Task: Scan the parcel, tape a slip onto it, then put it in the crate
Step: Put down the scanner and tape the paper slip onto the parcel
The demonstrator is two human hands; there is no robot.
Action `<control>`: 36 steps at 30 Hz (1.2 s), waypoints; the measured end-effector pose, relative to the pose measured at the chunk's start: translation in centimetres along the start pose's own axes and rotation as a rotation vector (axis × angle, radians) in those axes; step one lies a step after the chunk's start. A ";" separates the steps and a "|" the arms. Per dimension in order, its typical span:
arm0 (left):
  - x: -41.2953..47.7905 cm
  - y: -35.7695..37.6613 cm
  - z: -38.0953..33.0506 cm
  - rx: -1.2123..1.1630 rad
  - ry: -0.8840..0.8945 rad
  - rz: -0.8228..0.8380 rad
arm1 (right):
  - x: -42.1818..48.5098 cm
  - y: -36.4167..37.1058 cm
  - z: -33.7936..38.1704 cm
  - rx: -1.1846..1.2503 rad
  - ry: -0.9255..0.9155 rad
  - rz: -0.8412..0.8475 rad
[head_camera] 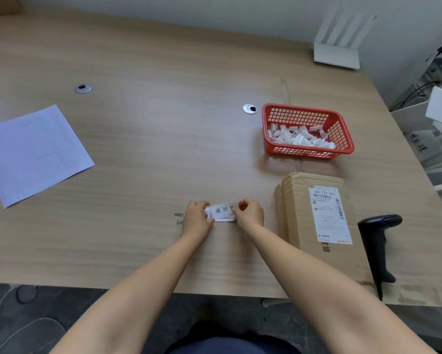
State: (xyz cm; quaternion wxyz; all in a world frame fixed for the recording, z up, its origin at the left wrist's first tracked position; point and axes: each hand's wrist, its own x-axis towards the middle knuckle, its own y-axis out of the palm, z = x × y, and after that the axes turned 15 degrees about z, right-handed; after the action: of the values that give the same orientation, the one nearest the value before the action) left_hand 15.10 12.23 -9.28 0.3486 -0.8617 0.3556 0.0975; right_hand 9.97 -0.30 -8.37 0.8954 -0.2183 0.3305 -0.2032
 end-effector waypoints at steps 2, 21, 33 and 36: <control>0.1 -0.1 -0.2 -0.022 -0.017 -0.003 | -0.1 -0.4 0.1 0.015 0.001 -0.011; -1.9 -5.3 -9.9 -0.579 0.242 0.120 | -5.6 -9.4 6.1 0.250 -0.371 -0.066; -4.6 -6.2 -15.7 -0.716 0.373 0.398 | -10.8 -10.7 7.5 -0.386 -0.796 -0.643; -4.8 -5.8 -16.4 -0.708 0.412 0.431 | -11.0 -11.1 7.5 -0.350 -0.731 -0.605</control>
State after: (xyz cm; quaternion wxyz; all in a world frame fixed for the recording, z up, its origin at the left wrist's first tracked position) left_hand 14.27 6.82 7.87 -0.0731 -0.8355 0.5334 0.1097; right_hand 4.97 -1.90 8.15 0.8036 -0.5080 -0.0533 -0.3053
